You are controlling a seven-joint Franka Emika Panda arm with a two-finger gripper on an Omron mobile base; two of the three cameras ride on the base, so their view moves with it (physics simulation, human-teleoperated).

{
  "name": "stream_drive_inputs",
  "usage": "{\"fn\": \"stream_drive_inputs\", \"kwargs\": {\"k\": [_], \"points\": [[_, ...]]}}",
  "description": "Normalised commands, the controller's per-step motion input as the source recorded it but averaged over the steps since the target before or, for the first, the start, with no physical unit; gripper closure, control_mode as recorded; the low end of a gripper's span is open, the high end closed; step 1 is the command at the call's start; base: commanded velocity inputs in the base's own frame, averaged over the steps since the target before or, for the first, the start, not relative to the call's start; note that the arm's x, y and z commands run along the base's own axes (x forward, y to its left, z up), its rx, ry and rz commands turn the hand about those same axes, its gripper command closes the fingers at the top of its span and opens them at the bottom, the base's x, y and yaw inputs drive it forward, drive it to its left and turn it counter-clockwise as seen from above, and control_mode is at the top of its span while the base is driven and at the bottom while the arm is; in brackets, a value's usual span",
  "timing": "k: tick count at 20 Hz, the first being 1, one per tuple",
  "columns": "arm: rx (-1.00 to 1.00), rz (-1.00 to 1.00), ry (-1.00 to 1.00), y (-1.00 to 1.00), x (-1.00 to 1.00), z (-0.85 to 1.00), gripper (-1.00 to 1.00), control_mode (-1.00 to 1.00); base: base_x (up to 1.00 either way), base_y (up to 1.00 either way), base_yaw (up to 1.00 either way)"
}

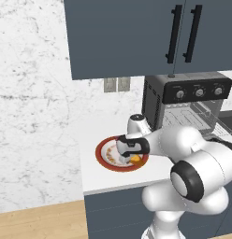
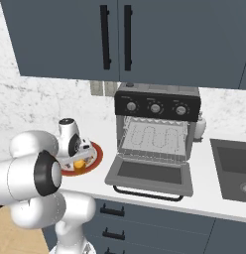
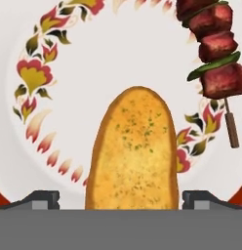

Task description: Pick up the kebab skewer and baguette bread, and place them inside the toaster oven. Close the toaster oven door and start by setting the timer.

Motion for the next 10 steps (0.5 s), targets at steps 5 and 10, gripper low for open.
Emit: {"fn": "stream_drive_inputs", "kwargs": {"k": [5,10], "points": [[0.00,0.00,0.00,0.00,0.01,-0.16,-1.00,-1.00,0.00,0.00,0.00],[0.00,0.00,0.00,0.00,0.00,-0.14,-1.00,-1.00,0.00,0.00,0.00]]}}
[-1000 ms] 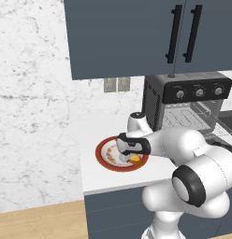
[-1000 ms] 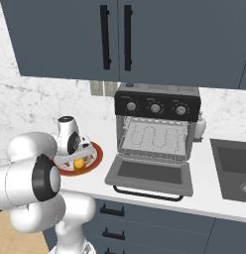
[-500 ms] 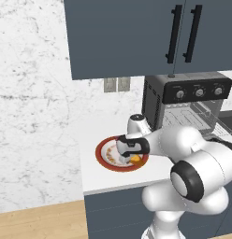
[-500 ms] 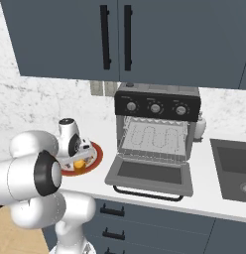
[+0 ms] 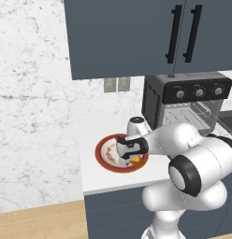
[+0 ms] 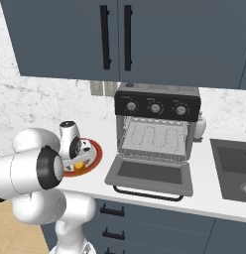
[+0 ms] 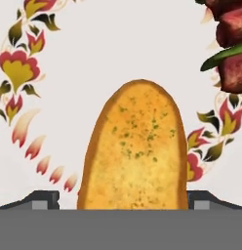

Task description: Pick up the kebab skewer and baguette bread, and place them inside the toaster oven. Close the toaster oven door and start by setting the timer.

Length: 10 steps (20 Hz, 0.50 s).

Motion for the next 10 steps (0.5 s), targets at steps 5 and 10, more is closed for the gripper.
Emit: {"fn": "stream_drive_inputs", "kwargs": {"k": [5,10], "points": [[0.00,0.00,0.00,0.00,0.00,-0.11,-1.00,-1.00,0.00,0.00,0.00],[0.00,0.00,0.00,0.00,0.00,-0.23,1.00,-1.00,0.00,0.00,0.00]]}}
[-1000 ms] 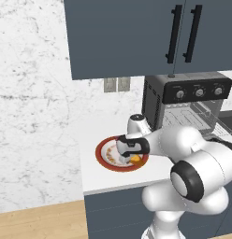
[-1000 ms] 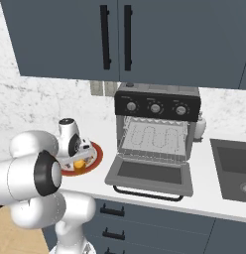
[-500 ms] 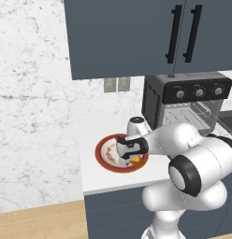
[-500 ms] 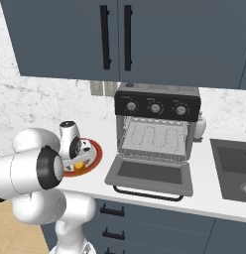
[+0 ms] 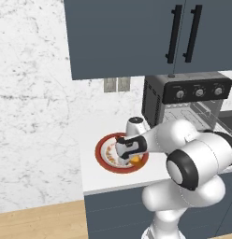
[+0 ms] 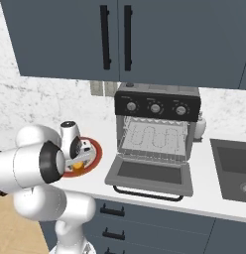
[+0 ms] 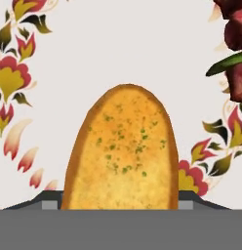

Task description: Pick up the kebab skewer and baguette bread, and place them inside the toaster oven. Close the toaster oven door and start by setting the timer.

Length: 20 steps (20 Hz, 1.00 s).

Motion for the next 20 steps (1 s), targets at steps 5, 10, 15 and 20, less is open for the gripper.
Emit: {"fn": "stream_drive_inputs", "kwargs": {"k": [5,10,15,20], "points": [[0.00,0.00,0.00,0.00,-0.01,-0.19,1.00,-1.00,0.00,0.00,0.00],[0.00,0.00,0.01,0.00,-0.08,0.01,1.00,-1.00,0.00,0.00,0.00],[0.00,0.00,0.00,-0.08,-0.25,0.57,1.00,-1.00,0.00,0.00,0.00],[0.00,-0.05,0.06,-0.34,-0.22,0.95,1.00,-1.00,0.00,0.00,0.00]]}}
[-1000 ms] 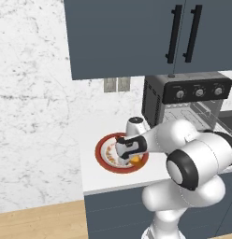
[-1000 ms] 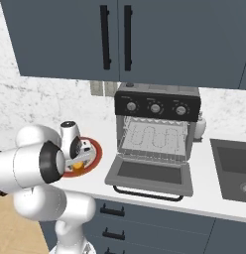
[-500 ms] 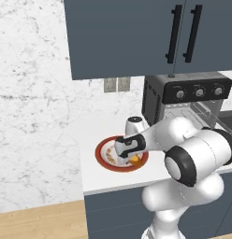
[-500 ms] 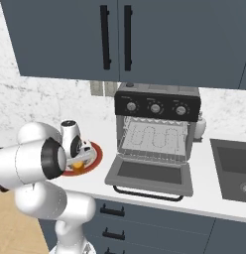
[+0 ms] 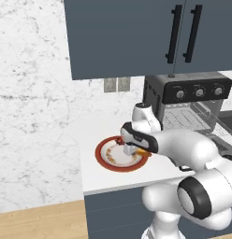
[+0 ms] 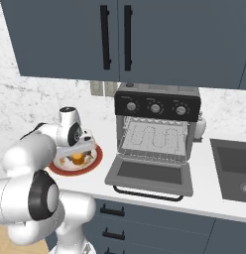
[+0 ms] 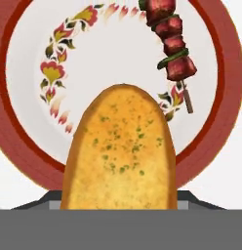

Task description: Pick up the kebab skewer and baguette bread, and place them inside the toaster oven. Close the toaster oven door and start by setting the timer.

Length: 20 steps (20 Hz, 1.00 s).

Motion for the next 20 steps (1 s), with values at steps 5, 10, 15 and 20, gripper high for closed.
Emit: {"fn": "stream_drive_inputs", "kwargs": {"k": [5,10,15,20], "points": [[0.00,-0.14,0.11,-0.56,-0.14,0.93,1.00,-1.00,0.00,0.00,0.00],[0.01,-0.21,0.07,-0.63,-0.29,0.84,1.00,-1.00,0.00,0.00,0.00],[0.00,-0.21,0.03,-0.68,-0.04,0.73,1.00,-1.00,0.00,0.00,0.00],[0.00,-0.20,0.00,-0.72,0.00,0.48,1.00,-1.00,0.00,0.00,0.00]]}}
